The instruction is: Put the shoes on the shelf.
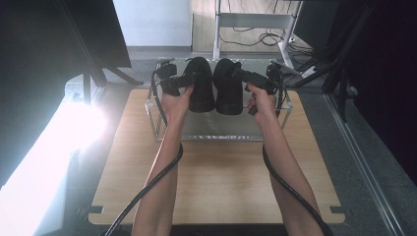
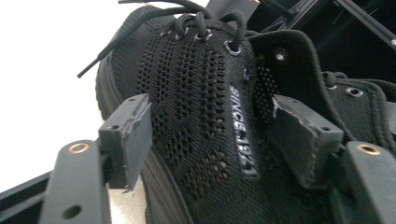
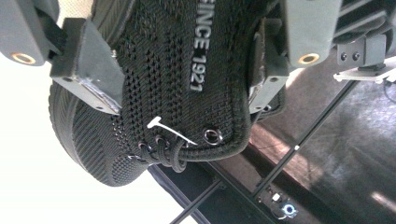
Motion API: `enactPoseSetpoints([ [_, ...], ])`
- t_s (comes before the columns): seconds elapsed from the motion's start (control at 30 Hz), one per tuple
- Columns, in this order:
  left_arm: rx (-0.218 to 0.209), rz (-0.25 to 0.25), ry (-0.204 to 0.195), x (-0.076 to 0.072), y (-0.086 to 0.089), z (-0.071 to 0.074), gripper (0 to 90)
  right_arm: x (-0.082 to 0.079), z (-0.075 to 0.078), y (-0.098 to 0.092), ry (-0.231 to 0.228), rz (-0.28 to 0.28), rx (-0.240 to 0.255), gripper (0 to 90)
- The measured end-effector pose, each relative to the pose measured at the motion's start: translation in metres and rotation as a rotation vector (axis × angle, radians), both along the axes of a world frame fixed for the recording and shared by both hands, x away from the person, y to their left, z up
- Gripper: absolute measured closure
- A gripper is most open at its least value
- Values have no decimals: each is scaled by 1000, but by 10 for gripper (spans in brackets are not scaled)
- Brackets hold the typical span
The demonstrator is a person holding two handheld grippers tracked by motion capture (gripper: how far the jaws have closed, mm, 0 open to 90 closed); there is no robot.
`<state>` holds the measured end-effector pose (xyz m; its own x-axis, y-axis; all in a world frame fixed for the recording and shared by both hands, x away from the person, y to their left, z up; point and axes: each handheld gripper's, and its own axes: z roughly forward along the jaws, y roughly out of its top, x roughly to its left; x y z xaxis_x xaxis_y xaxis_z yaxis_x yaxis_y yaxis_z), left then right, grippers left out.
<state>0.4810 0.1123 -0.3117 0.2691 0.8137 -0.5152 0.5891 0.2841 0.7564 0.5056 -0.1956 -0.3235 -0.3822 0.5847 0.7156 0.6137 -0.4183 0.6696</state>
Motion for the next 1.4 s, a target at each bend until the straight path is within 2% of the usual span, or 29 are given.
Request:
enactPoseSetpoints([
  [0.13,-46,1,-38,-7,9,2,259,-5,-1,-4,-16,13,28,291],
  [0.23,-107,-2,-62,-13,16,0,249,-8,-3,-9,-27,11,91,278],
  [0.3,-135,-10,-71,-17,19,-3,246,-10,-5,-14,-27,8,107,277],
  [0.53,-119,-15,-104,-31,28,-17,223,-20,-13,-28,-39,26,118,277],
  [0.63,-129,-34,-123,-39,34,-21,223,-24,-17,-36,-45,26,102,277],
  [0.8,-109,-63,-151,-53,39,-26,214,-34,-22,-44,-62,64,74,275],
  [1.0,-66,-63,-176,-73,45,-35,171,-50,-27,-44,-120,132,-6,261],
  [1.17,-56,-65,-189,-91,46,-45,141,-66,-28,-42,-155,172,-59,236],
  [1.33,-3,-89,-202,-105,40,-53,138,-78,-34,-40,-185,192,-151,224],
  [1.4,23,-100,-205,-109,37,-57,137,-82,-36,-39,-187,193,-170,216],
])
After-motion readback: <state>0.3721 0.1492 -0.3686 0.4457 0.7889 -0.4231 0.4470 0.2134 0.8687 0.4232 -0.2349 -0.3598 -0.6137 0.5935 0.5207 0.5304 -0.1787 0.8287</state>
